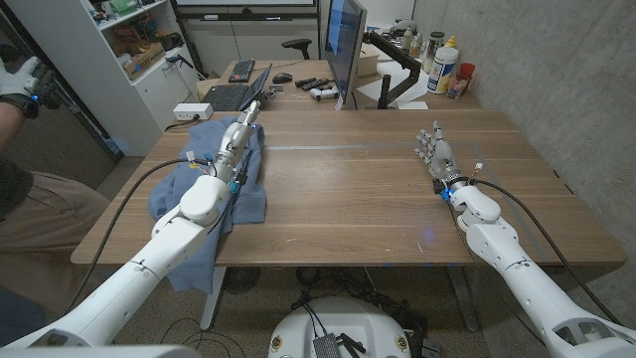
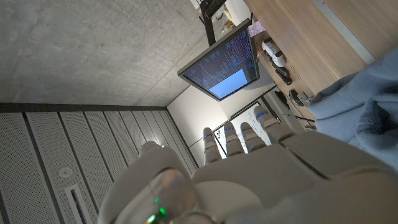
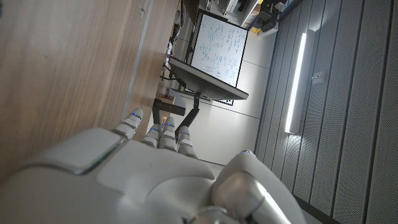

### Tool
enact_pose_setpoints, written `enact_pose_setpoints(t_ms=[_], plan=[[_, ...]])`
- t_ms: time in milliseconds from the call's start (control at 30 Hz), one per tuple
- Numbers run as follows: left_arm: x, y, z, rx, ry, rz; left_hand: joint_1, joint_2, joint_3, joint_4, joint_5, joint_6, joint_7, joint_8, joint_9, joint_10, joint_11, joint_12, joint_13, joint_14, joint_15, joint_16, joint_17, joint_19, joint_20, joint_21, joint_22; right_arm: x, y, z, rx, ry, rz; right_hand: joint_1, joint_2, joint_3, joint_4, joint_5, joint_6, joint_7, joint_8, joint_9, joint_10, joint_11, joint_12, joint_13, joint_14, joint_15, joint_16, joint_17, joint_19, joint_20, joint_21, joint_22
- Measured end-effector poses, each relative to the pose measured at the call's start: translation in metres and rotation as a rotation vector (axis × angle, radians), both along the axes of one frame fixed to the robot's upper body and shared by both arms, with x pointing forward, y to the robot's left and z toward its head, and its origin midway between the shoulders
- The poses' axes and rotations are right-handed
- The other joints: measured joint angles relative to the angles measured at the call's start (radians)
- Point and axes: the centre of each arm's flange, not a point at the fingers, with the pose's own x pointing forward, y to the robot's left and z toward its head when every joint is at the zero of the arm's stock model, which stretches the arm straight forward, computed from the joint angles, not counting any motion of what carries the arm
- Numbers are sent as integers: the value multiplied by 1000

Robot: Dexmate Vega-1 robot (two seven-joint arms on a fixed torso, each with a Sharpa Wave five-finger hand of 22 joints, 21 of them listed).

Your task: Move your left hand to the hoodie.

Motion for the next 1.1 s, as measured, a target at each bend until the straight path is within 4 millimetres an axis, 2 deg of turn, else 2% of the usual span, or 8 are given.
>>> enact_pose_setpoints(t_ms=[567, 733, 933, 1100], plan=[[-14, 14, 5, 15, -36, 64, 0, 0, 3, -3, 0, 0, 0, 0, 0, 0, 0, 0, 0, -10, 0, 0, 0, -3, 3, 0, 0, 2, 4, 6, -21, -1, -3, 0, 0, 0, 0, 0, 0, 0, 0, 0, 0, 0, 0, 0, 0, 0, 0, 0, 0, 0, 0, 0], [-17, 16, 6, 18, -40, 68, 0, 0, 3, -3, 0, 0, 0, 0, 0, 0, 0, 0, 0, -29, 1, 0, 0, -23, -7, -6, 0, 2, 4, 5, -22, 3, -7, 0, 0, 0, 0, 0, 0, 0, 0, 0, 0, 0, 0, 0, 0, 0, 0, 0, 0, 0, 0, 0], [-18, 22, 6, 65, -61, 166, 0, 0, 7, -7, 0, 6, -2, 0, 0, -6, -6, -5, 0, -61, 0, -4, 0, -61, -40, -9, 0, 0, 7, 10, -30, -7, -4, 0, 0, 0, 0, 0, 0, 0, 0, 0, 0, 0, 0, 0, 0, 0, 0, 0, 0, 0, 0, 0], [-21, 26, 7, 90, -75, 217, 0, 0, 7, -7, 0, 9, 2, 0, 0, -12, -4, -5, 0, -66, 1, -5, 0, -66, -38, -9, 0, -1, 8, 11, -34, -10, -3, 0, 0, 0, 0, 0, 0, 0, 0, 0, 0, 0, 0, 0, 0, 0, 0, 0, 0, 0, 0, 0]])
